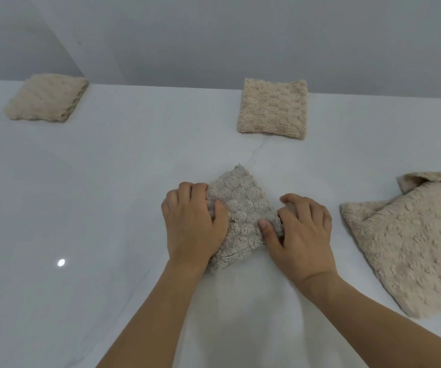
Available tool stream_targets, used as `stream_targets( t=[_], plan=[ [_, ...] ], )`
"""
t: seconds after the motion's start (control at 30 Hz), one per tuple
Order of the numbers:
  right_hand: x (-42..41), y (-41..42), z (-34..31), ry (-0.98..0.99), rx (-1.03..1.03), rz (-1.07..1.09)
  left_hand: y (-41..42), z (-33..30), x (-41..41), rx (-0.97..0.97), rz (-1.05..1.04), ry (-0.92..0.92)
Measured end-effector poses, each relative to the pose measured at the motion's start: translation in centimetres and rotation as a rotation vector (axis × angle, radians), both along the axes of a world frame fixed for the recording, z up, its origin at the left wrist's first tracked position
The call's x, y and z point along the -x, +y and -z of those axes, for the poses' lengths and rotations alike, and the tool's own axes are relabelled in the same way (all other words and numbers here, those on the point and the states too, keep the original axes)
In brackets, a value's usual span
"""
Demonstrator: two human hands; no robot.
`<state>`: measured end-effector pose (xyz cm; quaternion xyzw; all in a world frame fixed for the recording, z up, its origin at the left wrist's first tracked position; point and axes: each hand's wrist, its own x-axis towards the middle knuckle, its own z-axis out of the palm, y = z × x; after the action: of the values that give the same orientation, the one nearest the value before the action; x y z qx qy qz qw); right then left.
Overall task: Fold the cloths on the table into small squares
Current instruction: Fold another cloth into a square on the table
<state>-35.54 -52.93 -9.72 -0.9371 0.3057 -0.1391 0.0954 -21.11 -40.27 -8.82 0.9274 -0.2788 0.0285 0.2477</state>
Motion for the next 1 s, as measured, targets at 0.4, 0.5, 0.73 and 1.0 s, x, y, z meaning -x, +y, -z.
stream_targets(
  t=[0.4,0.5,0.73,1.0],
  plan=[
    [-0.1,0.0,0.3,-0.086,0.038,-0.062,-0.3,0.0,-0.2,0.093,0.036,-0.018],
    [-0.2,0.0,0.4,-0.112,0.019,-0.034,-0.3,-0.1,0.1,0.118,-0.015,0.003],
    [0.8,0.1,-1.2,-0.112,-0.244,-0.102,2.7,-2.5,6.4,-0.027,-0.012,0.246],
    [8.0,0.4,-3.4,0.162,-0.288,-0.438,7.6,-6.7,10.9,-0.256,0.124,0.954]
  ],
)
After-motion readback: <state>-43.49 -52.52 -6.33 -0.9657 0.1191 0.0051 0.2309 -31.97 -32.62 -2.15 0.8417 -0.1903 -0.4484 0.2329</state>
